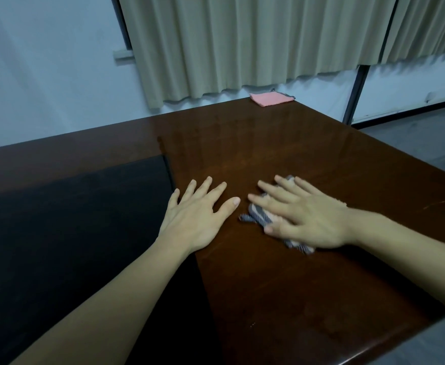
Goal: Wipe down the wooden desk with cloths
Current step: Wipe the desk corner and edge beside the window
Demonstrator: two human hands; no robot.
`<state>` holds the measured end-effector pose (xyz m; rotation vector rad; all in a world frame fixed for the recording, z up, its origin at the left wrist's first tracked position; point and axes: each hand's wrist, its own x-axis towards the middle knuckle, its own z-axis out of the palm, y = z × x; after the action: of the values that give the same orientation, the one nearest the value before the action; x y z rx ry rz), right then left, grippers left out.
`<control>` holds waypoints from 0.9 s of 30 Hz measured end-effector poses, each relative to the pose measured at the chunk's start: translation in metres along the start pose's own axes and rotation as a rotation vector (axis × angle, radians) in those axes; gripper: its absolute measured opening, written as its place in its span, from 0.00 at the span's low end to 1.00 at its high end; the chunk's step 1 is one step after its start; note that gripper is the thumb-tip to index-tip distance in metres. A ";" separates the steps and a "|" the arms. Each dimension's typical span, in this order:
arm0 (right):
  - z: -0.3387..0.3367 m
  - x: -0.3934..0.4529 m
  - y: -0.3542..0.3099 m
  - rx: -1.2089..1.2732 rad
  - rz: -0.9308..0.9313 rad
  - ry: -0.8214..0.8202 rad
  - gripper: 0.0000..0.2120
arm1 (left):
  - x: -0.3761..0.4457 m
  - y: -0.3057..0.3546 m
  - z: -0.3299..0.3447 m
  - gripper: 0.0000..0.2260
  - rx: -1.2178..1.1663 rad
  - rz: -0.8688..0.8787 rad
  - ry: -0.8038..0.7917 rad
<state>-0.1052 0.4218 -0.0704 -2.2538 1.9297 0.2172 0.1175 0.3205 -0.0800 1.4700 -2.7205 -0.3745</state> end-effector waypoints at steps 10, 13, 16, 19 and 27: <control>-0.007 0.007 0.065 0.057 0.185 0.016 0.40 | 0.000 0.000 0.000 0.32 0.021 0.007 0.007; -0.014 0.048 0.095 0.064 0.391 0.024 0.37 | 0.001 0.000 0.001 0.31 0.021 0.007 0.022; -0.019 0.072 0.098 0.104 0.515 0.029 0.35 | -0.001 0.000 0.001 0.30 0.019 0.004 0.030; -0.018 0.067 0.073 0.114 0.449 0.022 0.34 | -0.001 0.000 0.001 0.30 0.013 0.003 0.037; 0.012 -0.059 -0.002 0.035 -0.009 0.010 0.33 | 0.000 0.001 0.000 0.29 0.008 0.002 0.042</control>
<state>-0.1121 0.4814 -0.0691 -2.2446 1.9126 0.1703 0.1167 0.3215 -0.0797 1.4601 -2.6936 -0.3295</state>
